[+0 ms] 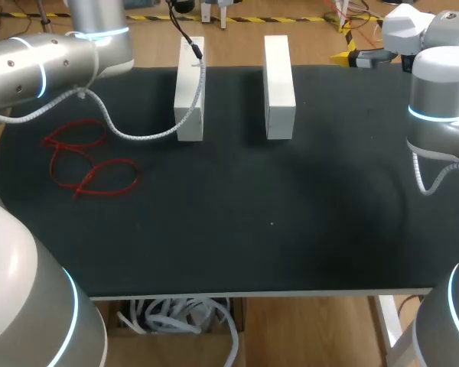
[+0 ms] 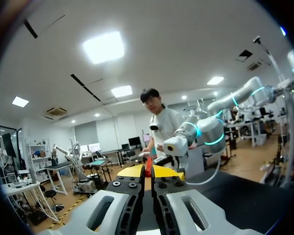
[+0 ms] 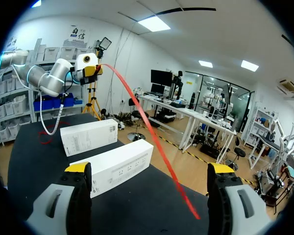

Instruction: Grab the tape and strap the tape.

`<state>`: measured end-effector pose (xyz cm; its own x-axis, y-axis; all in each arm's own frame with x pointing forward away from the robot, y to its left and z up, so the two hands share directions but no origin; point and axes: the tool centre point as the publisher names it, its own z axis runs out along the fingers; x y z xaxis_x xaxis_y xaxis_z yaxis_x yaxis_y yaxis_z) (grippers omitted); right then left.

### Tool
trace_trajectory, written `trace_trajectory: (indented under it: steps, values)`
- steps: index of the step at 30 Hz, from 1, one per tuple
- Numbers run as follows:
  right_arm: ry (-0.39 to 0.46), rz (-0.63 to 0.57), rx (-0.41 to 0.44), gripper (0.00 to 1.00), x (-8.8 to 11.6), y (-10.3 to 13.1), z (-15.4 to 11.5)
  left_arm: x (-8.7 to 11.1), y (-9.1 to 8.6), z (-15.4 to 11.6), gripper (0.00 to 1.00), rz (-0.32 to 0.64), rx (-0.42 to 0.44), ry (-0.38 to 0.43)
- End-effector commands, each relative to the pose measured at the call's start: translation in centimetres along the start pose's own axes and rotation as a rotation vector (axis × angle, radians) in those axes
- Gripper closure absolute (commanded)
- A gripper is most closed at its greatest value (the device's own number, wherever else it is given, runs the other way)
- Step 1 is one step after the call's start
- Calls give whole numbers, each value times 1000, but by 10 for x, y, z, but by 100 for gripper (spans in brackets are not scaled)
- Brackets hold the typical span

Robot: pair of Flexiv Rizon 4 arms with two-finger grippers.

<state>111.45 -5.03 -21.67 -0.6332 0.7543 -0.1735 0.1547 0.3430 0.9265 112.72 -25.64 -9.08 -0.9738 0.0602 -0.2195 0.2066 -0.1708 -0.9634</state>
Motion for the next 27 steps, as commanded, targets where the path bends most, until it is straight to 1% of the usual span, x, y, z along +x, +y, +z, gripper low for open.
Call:
trace_trajectory:
  steps: [1, 9, 11, 23, 24, 25, 27]
  values:
    - [0, 0, 1, 0, 0, 0, 0, -4, 5, -3, 100, -13, 2, 19]
    - [0, 0, 1, 0, 0, 0, 0, -1, 3, -3, 100, -19, -4, 24]
    - [0, 0, 1, 0, 0, 0, 0, -1, 2, -5, 100, -24, -25, 14]
    - [0, 0, 1, 0, 0, 0, 0, -1, 2, -5, 100, -24, -25, 14]
    - [13, 66, 11, 0, 3, 3, -1, -1, 2, -5, 100, -24, -25, 14]
    - [25, 193, 37, 0, 7, 5, -3, -1, 2, -5, 100, -24, -25, 14]
    - [36, 365, 94, 0, 16, 6, -9, -1, 2, -5, 100, -24, -25, 14]
